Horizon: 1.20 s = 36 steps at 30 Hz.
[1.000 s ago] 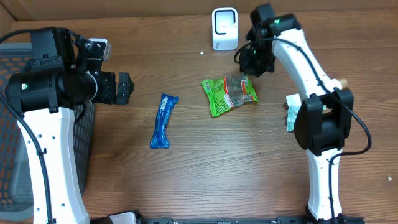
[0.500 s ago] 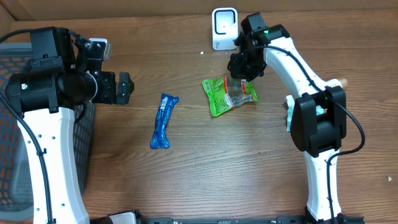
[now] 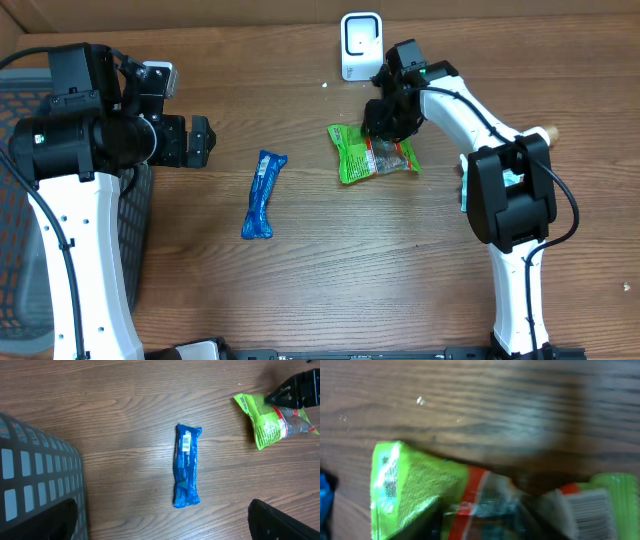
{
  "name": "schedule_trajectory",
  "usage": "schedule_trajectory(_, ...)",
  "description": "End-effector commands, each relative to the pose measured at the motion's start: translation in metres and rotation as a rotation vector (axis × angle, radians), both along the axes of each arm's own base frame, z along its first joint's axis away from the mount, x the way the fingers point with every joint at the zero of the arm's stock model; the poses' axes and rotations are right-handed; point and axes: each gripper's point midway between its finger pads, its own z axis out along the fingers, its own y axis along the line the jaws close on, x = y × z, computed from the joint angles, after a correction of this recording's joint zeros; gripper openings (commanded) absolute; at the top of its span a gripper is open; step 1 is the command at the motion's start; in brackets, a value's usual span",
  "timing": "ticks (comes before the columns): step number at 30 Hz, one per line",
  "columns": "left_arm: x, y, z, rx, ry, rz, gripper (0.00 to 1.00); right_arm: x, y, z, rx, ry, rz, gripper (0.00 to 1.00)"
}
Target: Scan the item barcode
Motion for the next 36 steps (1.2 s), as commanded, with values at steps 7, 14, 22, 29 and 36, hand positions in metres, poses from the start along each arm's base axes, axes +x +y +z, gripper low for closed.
schedule_trajectory(7,0.002,-0.001,0.001,-0.004,-0.007,-0.008,1.00,0.008,0.007,0.150,0.155,-0.078,0.018,0.66)
schedule_trajectory(14,0.002,-0.001,0.001,-0.004,-0.007,-0.008,1.00,-0.034,-0.006,0.174,0.093,0.053,0.009,0.68)
schedule_trajectory(22,0.002,-0.001,0.001,-0.004,-0.007,-0.008,1.00,-0.071,0.037,0.127,0.041,0.174,0.117,0.67)
schedule_trajectory(29,0.002,-0.001,0.001,-0.004,-0.007,-0.008,1.00,-0.066,0.052,0.064,-0.157,0.085,0.098,0.67)
schedule_trajectory(36,0.002,-0.001,0.001,-0.004,-0.007,-0.008,1.00,-0.065,0.062,0.011,-0.195,0.029,0.069,0.65)
